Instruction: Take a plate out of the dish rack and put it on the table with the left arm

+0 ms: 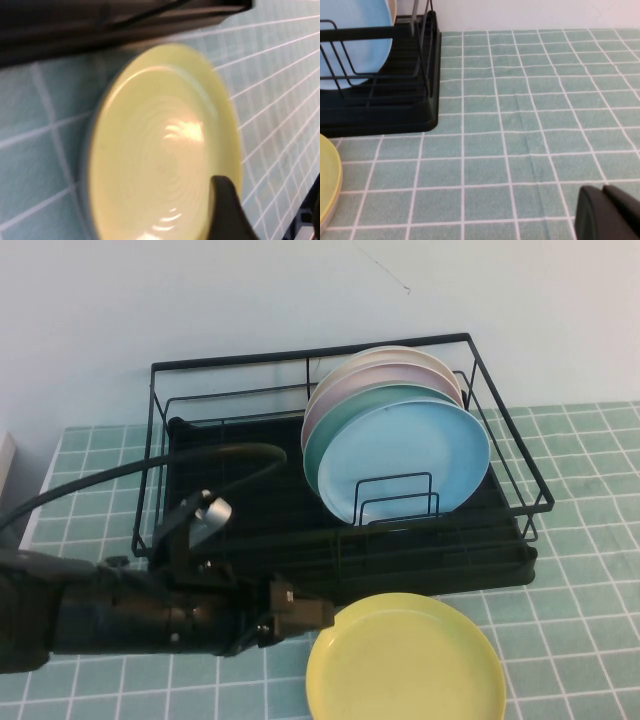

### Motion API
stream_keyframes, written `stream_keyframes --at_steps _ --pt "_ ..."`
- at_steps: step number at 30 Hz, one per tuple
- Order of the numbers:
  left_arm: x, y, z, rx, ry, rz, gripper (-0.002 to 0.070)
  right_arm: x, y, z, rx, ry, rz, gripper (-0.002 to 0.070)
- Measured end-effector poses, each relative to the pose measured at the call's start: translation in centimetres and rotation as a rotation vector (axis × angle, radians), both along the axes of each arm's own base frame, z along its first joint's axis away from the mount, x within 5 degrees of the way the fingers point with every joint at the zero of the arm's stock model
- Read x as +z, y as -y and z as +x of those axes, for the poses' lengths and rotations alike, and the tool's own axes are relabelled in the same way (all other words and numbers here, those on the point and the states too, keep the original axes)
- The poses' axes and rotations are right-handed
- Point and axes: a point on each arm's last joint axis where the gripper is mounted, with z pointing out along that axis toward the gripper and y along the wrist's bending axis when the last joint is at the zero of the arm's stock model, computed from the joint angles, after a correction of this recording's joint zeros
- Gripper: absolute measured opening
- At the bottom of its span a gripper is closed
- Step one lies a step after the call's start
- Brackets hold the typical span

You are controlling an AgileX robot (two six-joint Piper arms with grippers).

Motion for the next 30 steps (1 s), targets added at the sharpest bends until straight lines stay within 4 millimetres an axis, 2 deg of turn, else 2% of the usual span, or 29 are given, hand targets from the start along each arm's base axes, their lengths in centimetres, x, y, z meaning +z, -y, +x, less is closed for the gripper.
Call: stream_keyframes --at_steps 6,11,14,17,22,30 --pt "4.9 -1.0 -2.2 -0.039 0.263 0.039 0.0197 0.0 0.0 0.0 0.0 0.0 0.0 -0.0002" --pt "9.9 -2.3 -5.5 -0.135 0.556 0.158 0.0067 0.0 0.0 0.0 0.0 0.0 0.0 -0.0002" --pt "12.4 -3.1 -7.0 -0.191 0.675 0.25 0.002 0.0 0.0 0.0 0.0 0.0 0.0 -0.0002" --pt "14.6 -3.9 -8.4 -0.224 0.764 0.344 0.0006 0.0 0.0 0.0 0.0 0.0 0.0 -0.0002" --pt "16.5 -4.2 -9.0 -0.231 0.829 0.378 0.0001 0.0 0.0 0.0 0.0 0.0 0.0 -0.0002" --pt "16.9 -3.9 -9.1 -0.214 0.815 0.315 -0.0001 0.0 0.0 0.0 0.0 0.0 0.0 -0.0002"
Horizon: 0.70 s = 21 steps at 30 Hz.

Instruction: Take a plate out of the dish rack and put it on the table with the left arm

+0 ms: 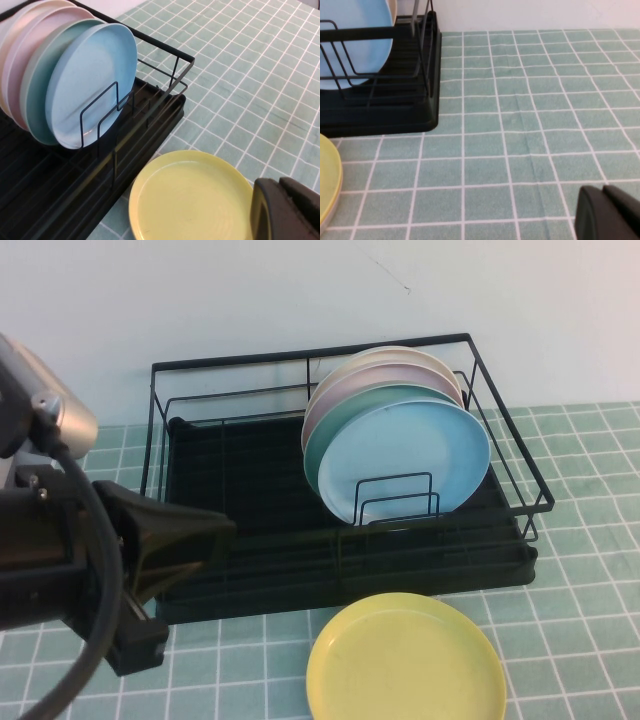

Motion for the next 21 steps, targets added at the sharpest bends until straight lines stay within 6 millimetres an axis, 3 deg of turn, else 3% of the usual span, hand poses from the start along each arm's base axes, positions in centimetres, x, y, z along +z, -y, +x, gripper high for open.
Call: stream_keyframes --at_steps 21 --pt "-0.1 -0.01 0.33 0.02 0.003 -0.008 -0.0001 0.0 0.0 0.0 0.0 0.0 0.0 -0.0002"
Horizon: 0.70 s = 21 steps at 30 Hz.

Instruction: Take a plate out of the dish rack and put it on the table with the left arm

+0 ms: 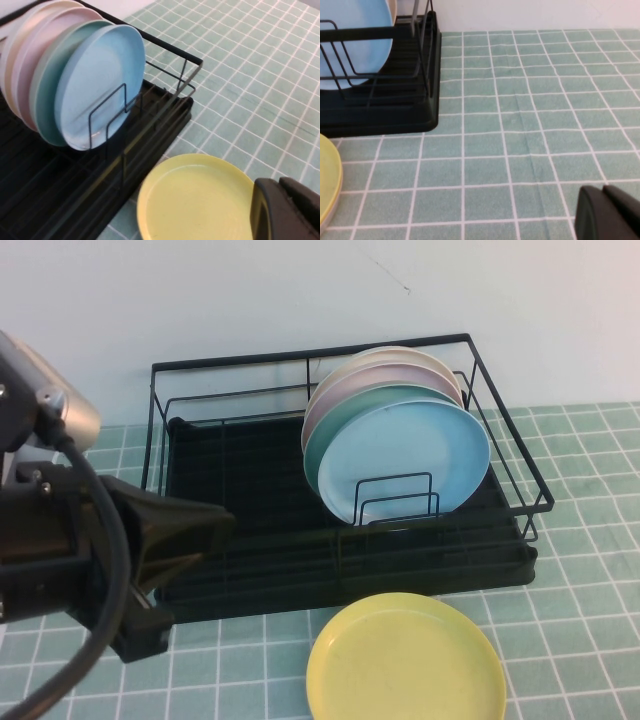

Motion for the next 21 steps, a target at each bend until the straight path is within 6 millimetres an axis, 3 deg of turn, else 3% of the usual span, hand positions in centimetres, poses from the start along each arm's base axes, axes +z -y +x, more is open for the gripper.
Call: stream_keyframes --at_steps 7,15,21 --pt "-0.9 -1.7 -0.9 0.182 0.008 0.012 -0.0001 0.0 0.0 0.0 0.0 0.0 0.0 -0.0002" --pt "-4.3 -6.0 -4.2 0.585 0.075 -0.015 -0.0002 0.0 0.0 0.0 0.0 0.0 0.0 -0.0002" --pt "-6.7 -8.3 -6.4 0.778 0.198 -0.137 -0.0002 0.0 0.0 0.0 0.0 0.0 0.0 -0.0002"
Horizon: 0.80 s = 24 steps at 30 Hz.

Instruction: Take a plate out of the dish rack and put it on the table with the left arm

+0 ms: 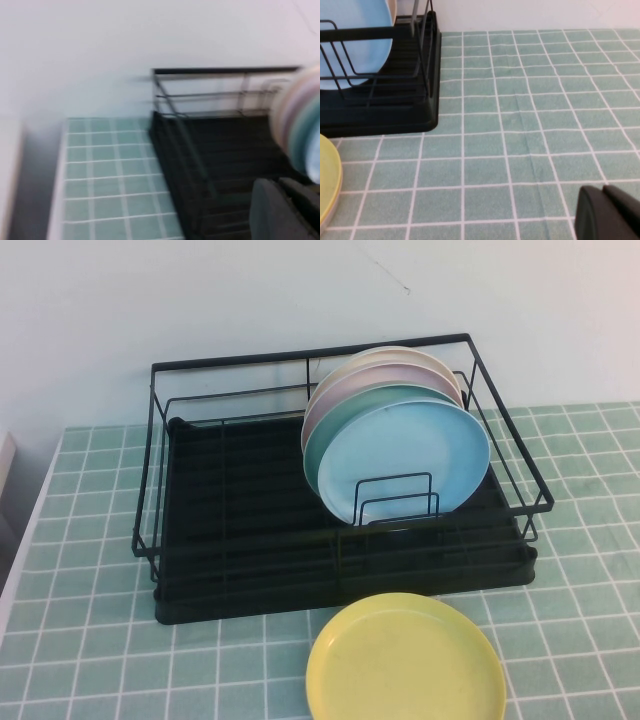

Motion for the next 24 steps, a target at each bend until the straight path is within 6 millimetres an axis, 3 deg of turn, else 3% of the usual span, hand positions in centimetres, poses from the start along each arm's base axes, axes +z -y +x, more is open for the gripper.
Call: stream_keyframes --at_steps 9,16,24 --pt "-5.9 -1.7 -3.2 0.214 0.116 -0.025 -0.0002 0.0 0.0 0.0 0.0 0.0 0.0 -0.0002" --pt "-10.2 -2.4 -3.0 0.325 0.143 0.109 -0.0002 0.0 0.0 0.0 0.0 0.0 0.0 -0.0002" --pt "-11.6 -2.6 -3.0 0.326 0.07 0.209 -0.0002 0.0 0.0 0.0 0.0 0.0 0.0 -0.0002"
